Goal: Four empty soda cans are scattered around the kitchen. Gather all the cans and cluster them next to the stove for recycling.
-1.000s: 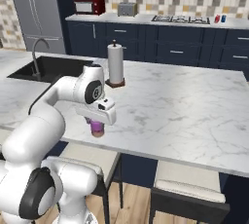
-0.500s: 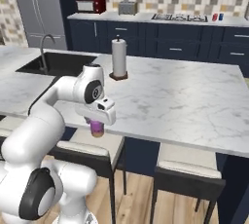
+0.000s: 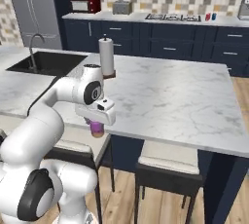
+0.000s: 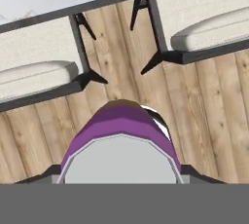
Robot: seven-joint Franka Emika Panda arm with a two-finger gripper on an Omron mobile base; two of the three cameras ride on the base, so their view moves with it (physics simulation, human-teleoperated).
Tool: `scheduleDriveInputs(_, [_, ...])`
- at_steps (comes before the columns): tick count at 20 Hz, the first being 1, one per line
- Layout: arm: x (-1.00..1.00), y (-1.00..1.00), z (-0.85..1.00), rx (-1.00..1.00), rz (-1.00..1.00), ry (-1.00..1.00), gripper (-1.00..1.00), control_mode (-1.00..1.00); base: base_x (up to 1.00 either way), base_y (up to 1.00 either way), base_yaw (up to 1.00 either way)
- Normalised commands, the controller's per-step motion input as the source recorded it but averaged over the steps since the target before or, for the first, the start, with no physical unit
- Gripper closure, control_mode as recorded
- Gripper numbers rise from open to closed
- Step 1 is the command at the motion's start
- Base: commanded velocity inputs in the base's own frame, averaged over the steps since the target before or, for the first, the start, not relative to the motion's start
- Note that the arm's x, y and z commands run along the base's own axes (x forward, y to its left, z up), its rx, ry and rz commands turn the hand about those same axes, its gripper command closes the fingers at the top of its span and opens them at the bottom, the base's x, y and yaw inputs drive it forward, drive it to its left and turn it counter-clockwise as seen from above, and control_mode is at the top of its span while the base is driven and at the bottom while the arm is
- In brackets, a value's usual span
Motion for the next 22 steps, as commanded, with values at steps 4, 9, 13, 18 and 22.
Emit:
scheduleDriveInputs(4, [0.0, 0.0, 0.0, 0.0, 0.0, 0.0, 1.0, 1.0, 0.0, -0.64, 0.0])
scheduleDriveInputs(9, [0.0, 0.0, 0.0, 0.0, 0.0, 0.0, 1.0, 1.0, 0.0, -0.65, 0.01])
scheduleDriveInputs(13, [0.0, 0.0, 0.0, 0.0, 0.0, 0.0, 1.0, 1.0, 0.01, -0.65, 0.01])
scheduleDriveInputs(18, [0.0, 0.0, 0.0, 0.0, 0.0, 0.0, 1.0, 1.0, 0.02, -0.65, 0.02])
scheduleDriveInputs(22, [0.0, 0.0, 0.0, 0.0, 0.0, 0.0, 1.0, 1.0, 0.05, -0.65, 0.02])
